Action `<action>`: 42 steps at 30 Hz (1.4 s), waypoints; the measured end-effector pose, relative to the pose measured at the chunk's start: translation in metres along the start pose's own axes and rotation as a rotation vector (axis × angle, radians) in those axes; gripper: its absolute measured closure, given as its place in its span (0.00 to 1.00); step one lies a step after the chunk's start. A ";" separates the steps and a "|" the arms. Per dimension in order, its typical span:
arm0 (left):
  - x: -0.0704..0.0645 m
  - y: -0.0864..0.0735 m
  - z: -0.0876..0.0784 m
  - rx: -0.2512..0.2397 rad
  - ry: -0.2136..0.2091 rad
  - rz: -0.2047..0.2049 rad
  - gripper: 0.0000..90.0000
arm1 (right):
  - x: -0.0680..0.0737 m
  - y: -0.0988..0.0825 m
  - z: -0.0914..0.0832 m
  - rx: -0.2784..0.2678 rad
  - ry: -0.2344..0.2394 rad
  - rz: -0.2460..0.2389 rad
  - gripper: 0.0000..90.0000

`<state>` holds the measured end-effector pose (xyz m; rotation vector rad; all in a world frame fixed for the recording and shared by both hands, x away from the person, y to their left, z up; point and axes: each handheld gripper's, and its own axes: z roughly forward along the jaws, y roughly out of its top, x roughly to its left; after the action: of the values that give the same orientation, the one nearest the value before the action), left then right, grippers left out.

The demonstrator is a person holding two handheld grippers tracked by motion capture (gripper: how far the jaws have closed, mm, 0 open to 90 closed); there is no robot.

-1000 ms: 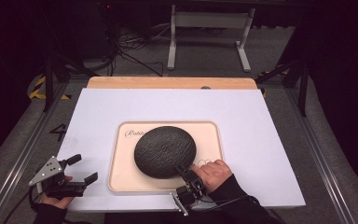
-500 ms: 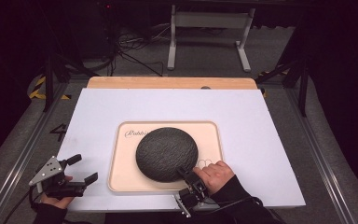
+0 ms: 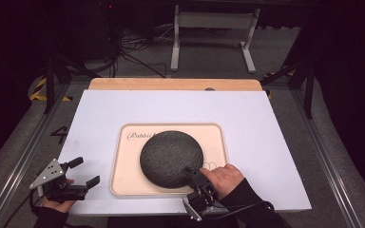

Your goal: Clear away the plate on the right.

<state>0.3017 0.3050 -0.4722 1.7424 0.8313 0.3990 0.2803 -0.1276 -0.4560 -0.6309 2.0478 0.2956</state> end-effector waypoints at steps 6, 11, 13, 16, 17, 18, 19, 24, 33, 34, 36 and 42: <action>0.000 0.000 0.000 0.000 -0.001 0.001 0.00 | -0.004 -0.005 -0.008 -0.024 0.022 0.056 0.46; 0.000 0.000 0.000 -0.001 -0.001 -0.001 0.00 | -0.009 -0.010 -0.017 -0.076 0.051 0.150 0.42; 0.000 0.000 0.000 -0.001 -0.001 0.001 0.00 | -0.012 -0.011 -0.020 -0.105 0.039 0.183 0.42; 0.000 0.000 0.000 -0.001 0.000 -0.002 0.00 | -0.021 -0.019 -0.029 -0.186 0.005 0.307 0.39; 0.000 0.000 0.000 -0.002 0.000 -0.003 0.00 | -0.023 -0.021 -0.031 -0.200 0.002 0.332 0.38; 0.000 0.000 0.000 -0.002 0.001 -0.003 0.00 | -0.025 -0.023 -0.032 -0.212 -0.002 0.355 0.38; 0.000 0.000 0.000 -0.001 0.000 -0.002 0.00 | -0.026 -0.024 -0.034 -0.219 -0.004 0.376 0.37; 0.000 0.000 0.000 -0.001 0.000 -0.006 0.00 | -0.032 -0.034 -0.037 -0.263 0.013 0.512 0.30; 0.000 0.000 0.000 -0.002 -0.003 -0.002 0.00 | -0.046 -0.064 -0.043 -0.349 0.004 0.848 0.08; 0.000 0.000 0.000 -0.002 -0.003 -0.002 0.00 | -0.047 -0.067 -0.045 -0.360 0.002 0.874 0.07; 0.000 0.000 0.000 -0.001 -0.005 0.000 0.00 | -0.048 -0.075 -0.049 -0.381 -0.006 0.925 0.06; 0.000 0.000 0.000 -0.001 -0.005 -0.004 0.00 | -0.048 -0.100 -0.057 -0.434 0.001 1.048 0.04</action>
<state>0.3019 0.3053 -0.4722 1.7403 0.8309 0.3926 0.3136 -0.2211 -0.3808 0.2698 2.1628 1.3559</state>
